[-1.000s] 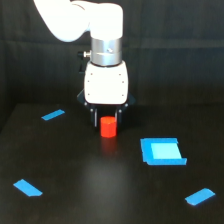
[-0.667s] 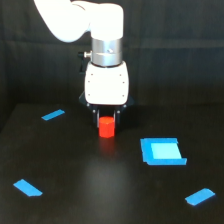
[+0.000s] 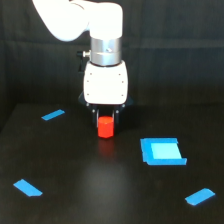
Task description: Pick up the red object from the table
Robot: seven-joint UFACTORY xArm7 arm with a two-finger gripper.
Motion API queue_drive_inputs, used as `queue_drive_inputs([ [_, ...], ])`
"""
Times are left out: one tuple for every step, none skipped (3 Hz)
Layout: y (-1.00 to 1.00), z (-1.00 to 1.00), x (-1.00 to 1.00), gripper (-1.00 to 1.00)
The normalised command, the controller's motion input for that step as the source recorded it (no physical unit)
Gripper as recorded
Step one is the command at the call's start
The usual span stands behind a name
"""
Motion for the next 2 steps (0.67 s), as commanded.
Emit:
queue_drive_inputs([
  [-0.25,1.0,-0.17,-0.87],
  [-0.19,0.82,-0.02,-0.98],
])
